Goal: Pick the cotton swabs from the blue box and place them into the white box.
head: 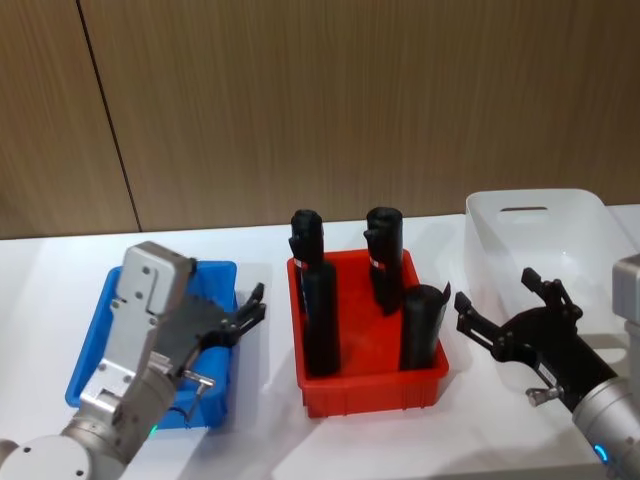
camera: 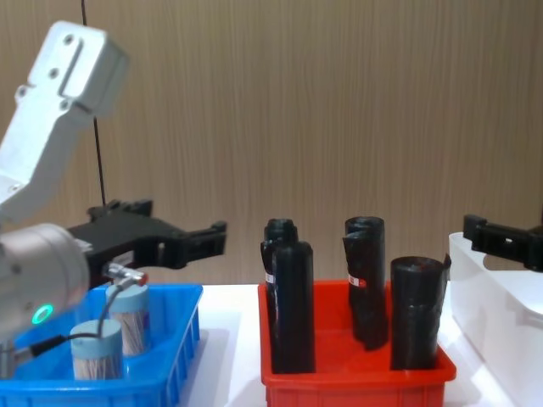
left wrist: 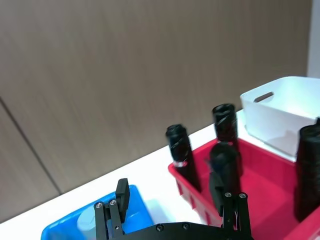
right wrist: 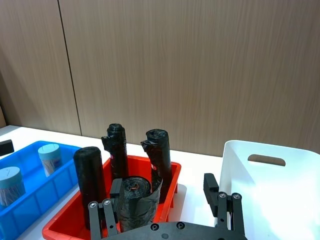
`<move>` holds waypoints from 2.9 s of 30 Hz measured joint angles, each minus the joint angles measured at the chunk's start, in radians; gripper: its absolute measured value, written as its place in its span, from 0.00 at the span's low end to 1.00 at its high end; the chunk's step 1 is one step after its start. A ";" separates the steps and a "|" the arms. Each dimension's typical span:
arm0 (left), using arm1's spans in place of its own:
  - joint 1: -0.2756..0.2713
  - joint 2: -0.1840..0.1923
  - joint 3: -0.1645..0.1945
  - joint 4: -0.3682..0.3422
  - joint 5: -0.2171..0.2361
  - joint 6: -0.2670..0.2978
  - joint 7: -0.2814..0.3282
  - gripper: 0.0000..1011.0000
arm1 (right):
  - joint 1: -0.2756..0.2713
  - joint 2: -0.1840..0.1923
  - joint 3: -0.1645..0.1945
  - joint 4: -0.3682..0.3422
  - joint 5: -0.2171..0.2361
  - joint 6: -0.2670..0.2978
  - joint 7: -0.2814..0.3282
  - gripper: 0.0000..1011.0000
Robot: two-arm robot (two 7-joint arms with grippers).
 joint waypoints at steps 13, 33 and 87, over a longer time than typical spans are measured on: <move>0.008 0.014 -0.037 0.029 -0.076 0.055 0.063 0.99 | 0.000 0.000 0.000 0.000 0.000 0.000 0.000 0.99; -0.014 0.005 -0.076 0.112 -0.175 0.156 0.102 0.99 | 0.000 0.000 0.000 0.000 0.000 0.000 0.000 0.99; -0.121 -0.057 -0.099 0.362 -0.208 0.171 -0.026 0.66 | 0.000 0.000 0.000 0.000 0.000 0.000 0.000 0.99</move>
